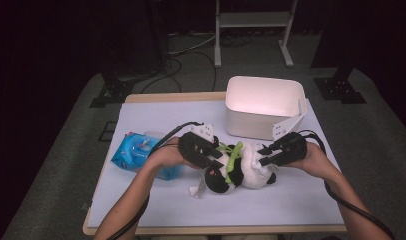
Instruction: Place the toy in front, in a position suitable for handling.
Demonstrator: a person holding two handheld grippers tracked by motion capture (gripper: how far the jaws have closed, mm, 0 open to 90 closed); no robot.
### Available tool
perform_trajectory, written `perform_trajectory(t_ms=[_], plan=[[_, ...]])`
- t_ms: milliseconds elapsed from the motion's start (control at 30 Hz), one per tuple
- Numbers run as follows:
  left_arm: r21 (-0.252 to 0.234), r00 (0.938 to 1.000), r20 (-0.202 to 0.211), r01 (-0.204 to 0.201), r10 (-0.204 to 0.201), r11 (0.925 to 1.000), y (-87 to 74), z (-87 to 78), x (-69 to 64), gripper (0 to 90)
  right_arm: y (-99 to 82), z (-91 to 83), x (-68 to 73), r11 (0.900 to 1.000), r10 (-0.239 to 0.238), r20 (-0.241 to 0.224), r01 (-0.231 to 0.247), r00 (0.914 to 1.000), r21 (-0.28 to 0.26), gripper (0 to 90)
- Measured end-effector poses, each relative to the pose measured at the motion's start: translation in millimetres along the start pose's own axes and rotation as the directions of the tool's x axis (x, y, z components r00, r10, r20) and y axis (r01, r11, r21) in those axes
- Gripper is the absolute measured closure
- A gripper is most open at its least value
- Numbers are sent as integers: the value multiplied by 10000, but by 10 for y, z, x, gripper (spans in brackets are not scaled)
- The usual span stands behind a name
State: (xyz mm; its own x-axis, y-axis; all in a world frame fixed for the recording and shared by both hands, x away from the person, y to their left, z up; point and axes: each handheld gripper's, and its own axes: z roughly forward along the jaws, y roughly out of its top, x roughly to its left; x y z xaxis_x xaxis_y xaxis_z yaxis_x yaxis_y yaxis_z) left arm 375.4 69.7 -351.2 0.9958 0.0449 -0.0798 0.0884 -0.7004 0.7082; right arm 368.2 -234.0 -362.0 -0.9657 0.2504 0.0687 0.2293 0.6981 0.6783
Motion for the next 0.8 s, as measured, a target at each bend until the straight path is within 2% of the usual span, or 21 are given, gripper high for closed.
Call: perform_trajectory(t_ms=[33,167,233,367,433,533,700,800], plan=[[147,10000,-29,-56,56,9999,-10,35,-7,558,-30,-6,19,9999,31,0,-31,10000,-119,675],[180,9999,-32,-102,102,9998,-19,57,-14,561,-51,-15,76,9998,34,90,-32,10000,-219,703],[269,9996,-103,-259,262,9993,-32,65,-11,582,-43,-22,97,9996,-11,161,15,9999,-265,710],[431,9994,-242,-239,249,9988,-42,102,-1,585,-7,-41,121,9995,-90,275,98,9996,-302,746],[418,9992,-315,-217,230,9989,-38,115,-3,583,37,-55,116,9988,-153,-35,151,9999,-462,769],[478,9993,-352,-139,155,9988,-42,120,7,583,147,-1,127,9987,-484,-1,484,9988,-155,771],[496,9995,-291,-102,117,9987,-43,124,10,582,345,63,124,9971,-756,-128,757,9971,80,774],[538,9995,-289,-93,109,9985,-40,122,8,583,401,77,126,9969,-783,-108,784,9969,103,774]])
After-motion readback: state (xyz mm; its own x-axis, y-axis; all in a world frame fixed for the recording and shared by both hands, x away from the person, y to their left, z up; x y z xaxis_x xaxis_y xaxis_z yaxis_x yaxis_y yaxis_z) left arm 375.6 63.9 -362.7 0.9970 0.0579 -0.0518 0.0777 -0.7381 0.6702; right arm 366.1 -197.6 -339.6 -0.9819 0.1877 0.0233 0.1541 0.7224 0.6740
